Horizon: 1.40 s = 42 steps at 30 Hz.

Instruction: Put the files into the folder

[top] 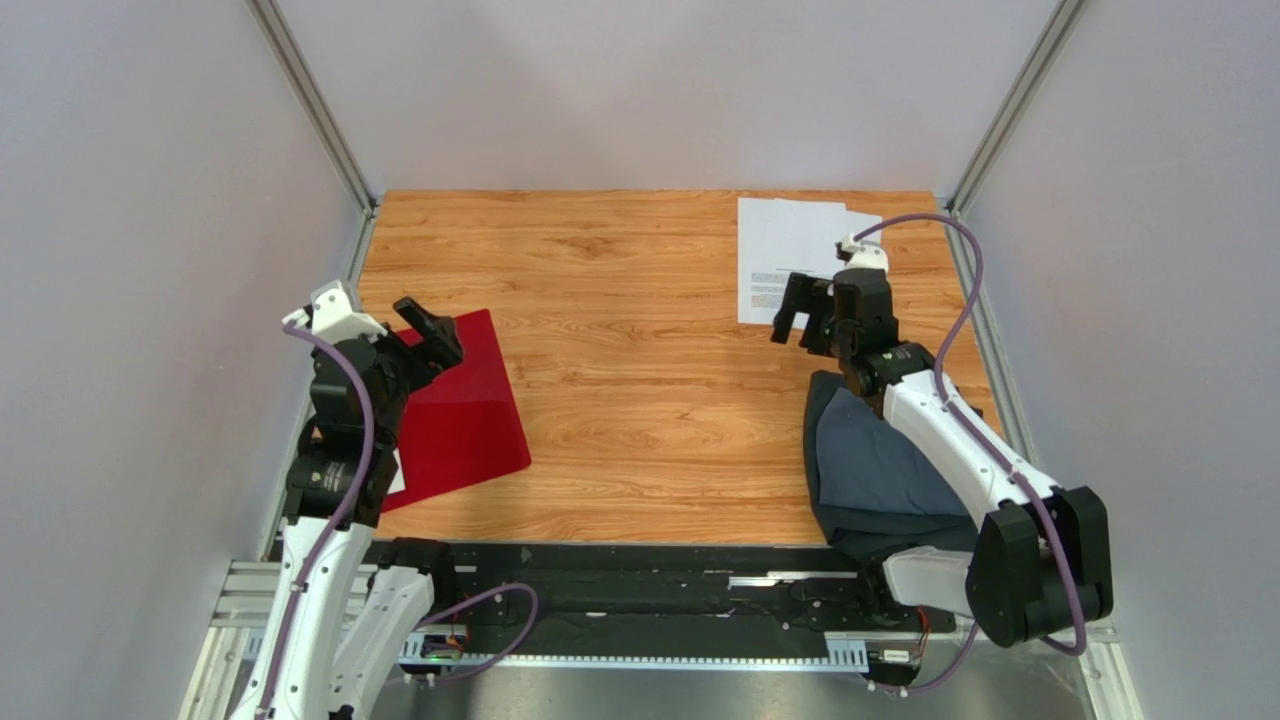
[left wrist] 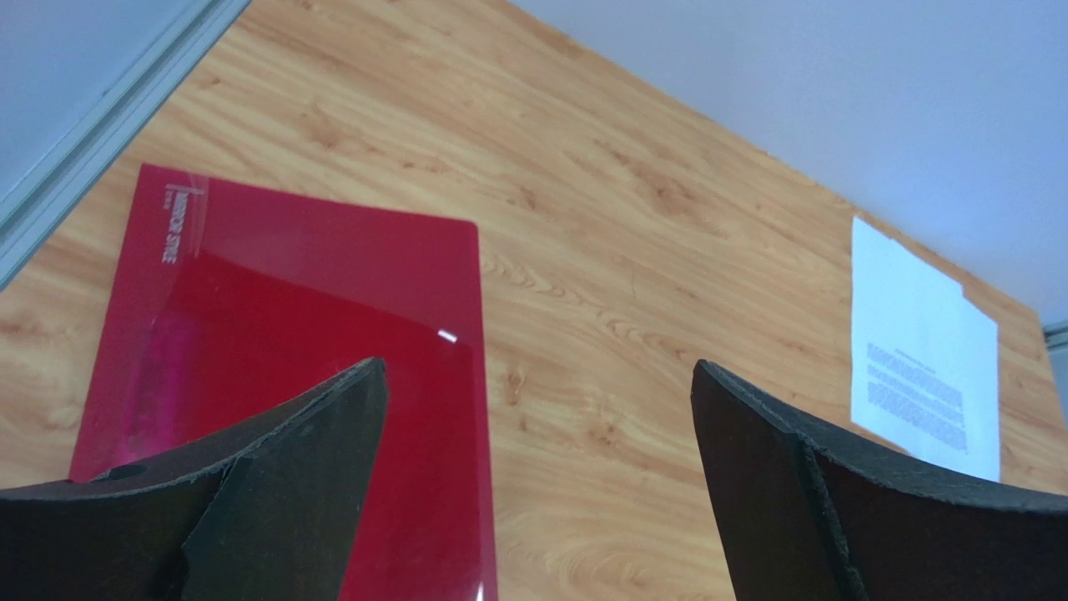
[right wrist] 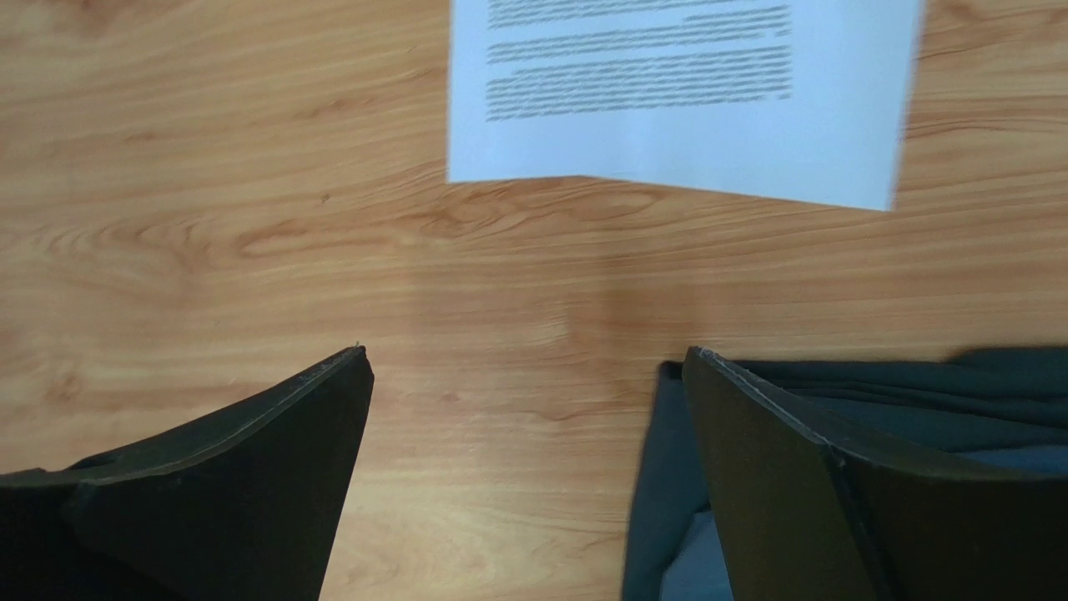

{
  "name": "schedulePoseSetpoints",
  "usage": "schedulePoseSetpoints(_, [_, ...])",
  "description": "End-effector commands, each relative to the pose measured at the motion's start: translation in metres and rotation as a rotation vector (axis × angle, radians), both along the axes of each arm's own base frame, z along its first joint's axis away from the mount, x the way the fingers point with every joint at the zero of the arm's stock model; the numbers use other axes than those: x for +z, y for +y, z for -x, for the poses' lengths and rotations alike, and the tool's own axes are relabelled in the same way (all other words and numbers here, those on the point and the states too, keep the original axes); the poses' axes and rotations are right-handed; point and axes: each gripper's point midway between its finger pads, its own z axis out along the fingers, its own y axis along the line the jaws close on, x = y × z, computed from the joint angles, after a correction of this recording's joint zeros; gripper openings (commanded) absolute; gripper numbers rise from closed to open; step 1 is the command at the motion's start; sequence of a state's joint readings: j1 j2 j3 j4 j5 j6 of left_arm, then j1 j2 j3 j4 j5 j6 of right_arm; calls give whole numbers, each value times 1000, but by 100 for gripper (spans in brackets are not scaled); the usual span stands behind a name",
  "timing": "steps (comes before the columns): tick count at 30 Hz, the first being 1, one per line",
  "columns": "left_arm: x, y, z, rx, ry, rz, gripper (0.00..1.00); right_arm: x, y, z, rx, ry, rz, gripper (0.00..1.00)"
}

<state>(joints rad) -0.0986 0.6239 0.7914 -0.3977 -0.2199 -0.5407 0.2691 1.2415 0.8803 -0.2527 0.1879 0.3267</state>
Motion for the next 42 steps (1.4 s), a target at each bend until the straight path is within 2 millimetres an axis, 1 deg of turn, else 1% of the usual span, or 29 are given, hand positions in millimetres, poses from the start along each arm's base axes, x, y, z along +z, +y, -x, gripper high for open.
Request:
schedulePoseSetpoints(1, [-28, 5, 20, 33, 223, -4, 99, 7, 101, 5, 361, 30, -197, 100])
schedulePoseSetpoints(2, [-35, 10, 23, 75, 272, 11, 99, 9, 117, 4, 393, 32, -200, 100])
schedulePoseSetpoints(3, [-39, 24, 23, 165, 323, -11, 99, 2, 147, 15, 466, 68, -199, 100])
schedulePoseSetpoints(4, [-51, 31, 31, 209, 399, -27, 99, -1, 164, 17, 499, 91, -217, 100])
schedulePoseSetpoints(5, [-49, 38, 31, 239, 414, -37, 99, -8, 186, 13, 535, 116, -229, 100])
schedulePoseSetpoints(6, [-60, 44, 33, 272, 484, -58, 99, -11, 214, 27, 601, 135, -246, 100])
schedulePoseSetpoints(8, [-67, 53, 31, 319, 536, -25, 99, -16, 251, 32, 667, 151, -277, 100])
schedulePoseSetpoints(9, [-67, 55, 27, 327, 538, -17, 99, -16, 277, 49, 734, 158, -287, 100])
schedulePoseSetpoints(11, [-81, 72, 26, 394, 589, 51, 99, -22, 310, 56, 791, 172, -300, 99])
schedulePoseSetpoints(12, [-86, 80, 25, 424, 597, 73, 99, -26, 329, 71, 843, 193, -307, 98])
schedulePoseSetpoints(13, [-93, 86, 27, 456, 620, 105, 99, -30, 338, 76, 859, 208, -311, 97])
schedulePoseSetpoints(14, [-105, 100, 30, 509, 657, 172, 99, -42, 354, 87, 894, 237, -314, 95])
schedulePoseSetpoints(15, [-109, 109, 30, 554, 666, 179, 98, -36, 366, 92, 933, 232, -335, 95])
schedulePoseSetpoints(17, [-125, 138, 41, 718, 717, 165, 99, -38, 383, 101, 975, 234, -360, 95])
schedulePoseSetpoints(18, [-129, 145, 43, 756, 731, 176, 99, -40, 392, 104, 1005, 243, -374, 95])
schedulePoseSetpoints(20, [-138, 157, 42, 807, 756, 213, 98, -48, 398, 107, 1022, 266, -365, 95])
schedulePoseSetpoints(21, [-140, 157, 42, 805, 774, 244, 98, -52, 401, 109, 1041, 278, -364, 95])
schedulePoseSetpoints(23, [-142, 162, 31, 787, 768, 249, 98, -56, 402, 111, 1053, 289, -359, 94])
schedulePoseSetpoints(24, [-142, 171, 22, 794, 738, 228, 97, -57, 402, 113, 1065, 291, -356, 94])
schedulePoseSetpoints(25, [-144, 177, 21, 784, 758, 184, 96, -58, 402, 113, 1071, 294, -352, 94])
schedulePoseSetpoints(27, [-155, 187, 9, 752, 790, 135, 97, -56, 400, 114, 1083, 290, -350, 94])
schedulePoseSetpoints(29, [-175, 183, -2, 647, 843, 130, 98, -51, 397, 115, 1091, 275, -351, 94])
schedulePoseSetpoints(31, [-177, 183, -18, 545, 831, 144, 98, -51, 391, 116, 1096, 271, -344, 95])
schedulePoseSetpoints(32, [-183, 175, -27, 474, 837, 168, 96, -51, 389, 114, 1092, 266, -345, 95])
schedulePoseSetpoints(33, [-185, 176, -31, 457, 838, 162, 96, -50, 386, 114, 1090, 263, -344, 95])
schedulePoseSetpoints(34, [-189, 178, -32, 442, 842, 150, 95, -48, 384, 111, 1082, 256, -350, 95])
schedulePoseSetpoints(38, [-202, 178, -44, 344, 843, 161, 82, -51, 366, 110, 1058, 261, -355, 95])
schedulePoseSetpoints(39, [-203, 180, -44, 341, 845, 151, 82, -53, 362, 110, 1050, 266, -354, 94])
schedulePoseSetpoints(42, [-219, 178, -43, 307, 872, 169, 79, -44, 360, 105, 1047, 225, -365, 94])
